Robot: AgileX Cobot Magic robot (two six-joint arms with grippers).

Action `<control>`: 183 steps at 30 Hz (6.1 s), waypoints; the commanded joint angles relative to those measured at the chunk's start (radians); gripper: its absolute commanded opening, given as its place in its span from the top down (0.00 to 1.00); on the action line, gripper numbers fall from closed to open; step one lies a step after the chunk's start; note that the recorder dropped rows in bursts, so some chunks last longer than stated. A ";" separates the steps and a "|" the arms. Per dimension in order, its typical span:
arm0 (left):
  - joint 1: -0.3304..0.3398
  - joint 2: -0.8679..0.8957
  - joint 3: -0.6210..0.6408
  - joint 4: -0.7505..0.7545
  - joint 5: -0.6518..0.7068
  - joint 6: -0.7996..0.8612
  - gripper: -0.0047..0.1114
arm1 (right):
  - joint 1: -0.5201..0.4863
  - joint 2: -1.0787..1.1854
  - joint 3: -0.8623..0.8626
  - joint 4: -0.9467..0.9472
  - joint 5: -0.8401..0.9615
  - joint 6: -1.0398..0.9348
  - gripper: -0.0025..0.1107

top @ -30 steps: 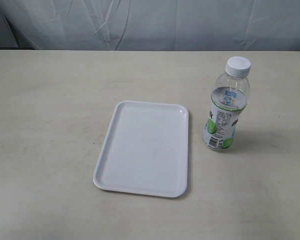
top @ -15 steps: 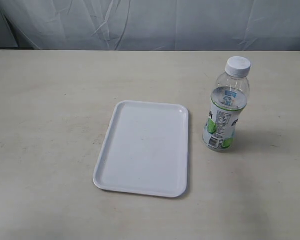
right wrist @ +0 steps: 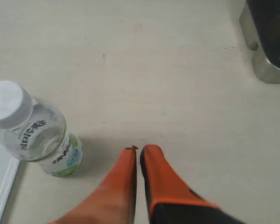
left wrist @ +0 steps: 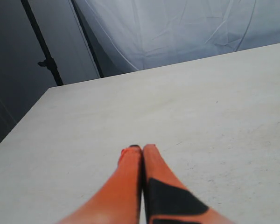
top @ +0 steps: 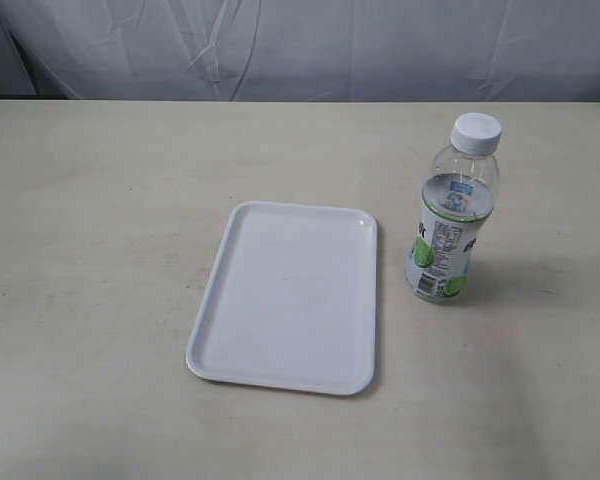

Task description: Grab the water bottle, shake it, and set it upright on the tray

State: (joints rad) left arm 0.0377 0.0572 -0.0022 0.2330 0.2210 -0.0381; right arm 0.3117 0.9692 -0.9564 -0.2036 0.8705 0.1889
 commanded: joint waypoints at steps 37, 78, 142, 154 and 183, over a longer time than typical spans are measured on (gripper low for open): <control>0.001 -0.004 0.002 -0.004 -0.013 -0.007 0.96 | 0.178 0.175 0.507 0.546 -0.864 -0.400 0.06; 0.001 -0.004 0.002 -0.004 -0.013 -0.007 0.96 | 0.328 0.612 0.512 0.657 -1.417 -0.082 0.06; 0.001 -0.004 0.002 -0.004 -0.013 -0.007 0.96 | 0.519 0.191 0.448 0.316 -1.098 -0.379 0.98; 0.001 -0.004 0.002 -0.004 -0.013 -0.007 0.96 | 0.478 0.173 0.271 0.193 -0.879 -0.326 0.98; 0.001 -0.004 0.002 -0.004 -0.013 -0.007 0.96 | 0.472 0.229 0.095 -0.773 -0.487 0.640 0.98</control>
State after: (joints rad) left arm 0.0377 0.0572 -0.0022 0.2330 0.2210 -0.0381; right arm 0.8831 1.2141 -0.8466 -0.8077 0.2302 0.6684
